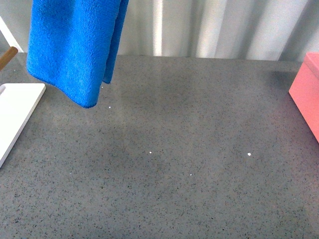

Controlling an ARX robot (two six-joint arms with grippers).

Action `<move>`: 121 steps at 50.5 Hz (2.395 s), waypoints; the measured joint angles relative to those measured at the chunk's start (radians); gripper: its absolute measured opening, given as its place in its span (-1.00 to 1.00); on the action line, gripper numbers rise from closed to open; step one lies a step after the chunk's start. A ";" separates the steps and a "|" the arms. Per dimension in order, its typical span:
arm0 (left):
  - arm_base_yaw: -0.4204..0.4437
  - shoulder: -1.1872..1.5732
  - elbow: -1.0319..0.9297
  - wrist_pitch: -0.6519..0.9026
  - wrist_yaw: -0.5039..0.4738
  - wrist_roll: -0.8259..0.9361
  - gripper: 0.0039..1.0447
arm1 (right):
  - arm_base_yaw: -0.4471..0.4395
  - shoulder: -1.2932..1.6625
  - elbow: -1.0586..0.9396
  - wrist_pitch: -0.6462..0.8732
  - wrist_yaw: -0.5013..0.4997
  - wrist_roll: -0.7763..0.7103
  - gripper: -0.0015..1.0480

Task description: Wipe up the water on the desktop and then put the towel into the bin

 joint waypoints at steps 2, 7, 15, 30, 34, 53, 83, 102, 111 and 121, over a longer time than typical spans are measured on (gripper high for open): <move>0.000 0.000 0.000 0.000 0.000 0.000 -0.43 | 0.000 -0.002 -0.013 0.000 0.003 0.000 -0.31; 0.000 0.000 -0.002 0.000 -0.005 0.000 -0.19 | 0.000 -0.004 -0.031 -0.003 0.011 -0.002 -0.54; 0.000 0.000 -0.003 0.000 -0.008 0.000 0.19 | -0.009 -0.024 -0.045 -0.014 0.016 -0.005 -0.83; 0.000 0.000 -0.003 0.000 -0.010 0.001 0.89 | -0.028 -0.070 -0.069 -0.055 0.021 -0.018 -0.85; -0.016 -0.008 -0.028 0.056 -0.139 0.048 0.77 | -0.030 -0.073 -0.073 -0.074 0.022 -0.027 -0.85; 0.032 -0.248 -0.489 0.412 -0.615 0.356 -0.34 | -0.038 -0.073 -0.099 -0.066 0.040 -0.027 -0.86; 0.115 -0.542 -0.871 0.481 -0.525 0.378 -0.94 | -0.076 -0.098 -0.158 -0.051 0.034 -0.028 -0.86; 0.183 -0.771 -1.001 0.381 -0.460 0.379 -0.94 | -0.078 -0.125 -0.158 -0.071 0.031 -0.039 -0.86; 0.183 -0.890 -1.037 0.298 -0.460 0.379 -0.94 | -0.078 -0.129 -0.158 -0.091 0.042 -0.050 -0.86; 0.183 -0.947 -1.069 0.289 -0.460 0.379 -0.94 | -0.076 -0.130 -0.158 -0.103 0.048 -0.064 -0.86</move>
